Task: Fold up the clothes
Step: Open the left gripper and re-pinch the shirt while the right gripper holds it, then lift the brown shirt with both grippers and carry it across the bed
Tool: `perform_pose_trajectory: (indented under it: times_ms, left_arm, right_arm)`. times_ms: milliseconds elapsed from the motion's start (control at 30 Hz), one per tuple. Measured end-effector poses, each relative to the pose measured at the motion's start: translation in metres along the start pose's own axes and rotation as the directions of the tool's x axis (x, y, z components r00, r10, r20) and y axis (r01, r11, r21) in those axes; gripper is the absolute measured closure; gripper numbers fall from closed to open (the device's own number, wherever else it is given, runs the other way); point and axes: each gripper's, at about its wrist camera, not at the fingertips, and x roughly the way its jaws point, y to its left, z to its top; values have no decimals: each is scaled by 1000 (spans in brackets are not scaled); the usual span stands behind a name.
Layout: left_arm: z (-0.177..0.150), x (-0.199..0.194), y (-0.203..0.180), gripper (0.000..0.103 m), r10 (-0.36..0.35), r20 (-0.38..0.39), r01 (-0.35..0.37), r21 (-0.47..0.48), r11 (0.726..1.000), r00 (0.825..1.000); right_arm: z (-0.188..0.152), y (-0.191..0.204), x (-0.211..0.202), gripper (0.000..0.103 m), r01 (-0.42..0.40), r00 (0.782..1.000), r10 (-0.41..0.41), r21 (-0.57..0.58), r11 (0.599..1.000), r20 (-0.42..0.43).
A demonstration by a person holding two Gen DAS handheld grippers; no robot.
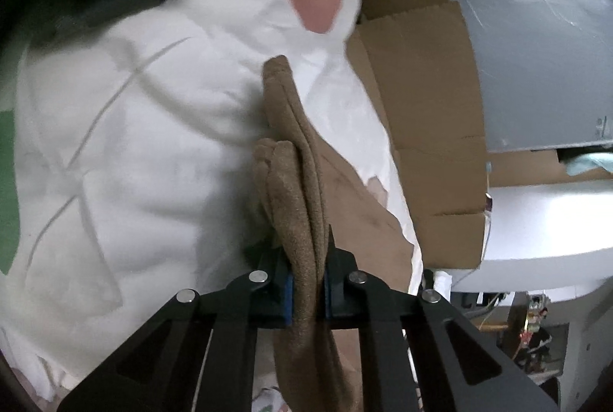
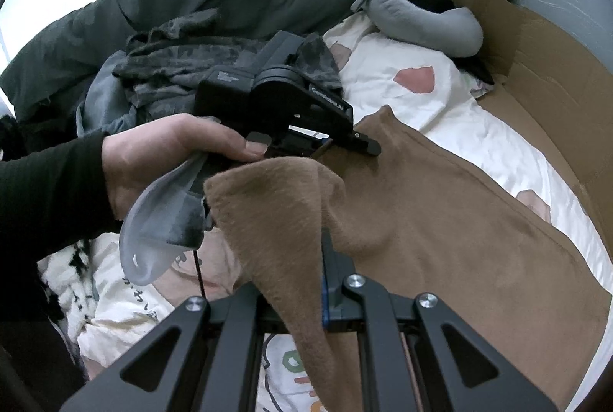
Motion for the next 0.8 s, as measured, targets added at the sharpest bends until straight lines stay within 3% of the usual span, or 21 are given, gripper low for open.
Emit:
perform_pose_trajectory:
  times_ms: [500,800]
  left_arm:
    - [-7,8,-80,94,18,-12,-17,89,996,1000]
    - [-13,17,-133,94,-12,-17,14,148,989,1000]
  right_arm:
    - [-18,-48,-62,97,-14,998,5,136,991,70]
    - [-35,-61,-93,97,-45,992,24,171,984,122]
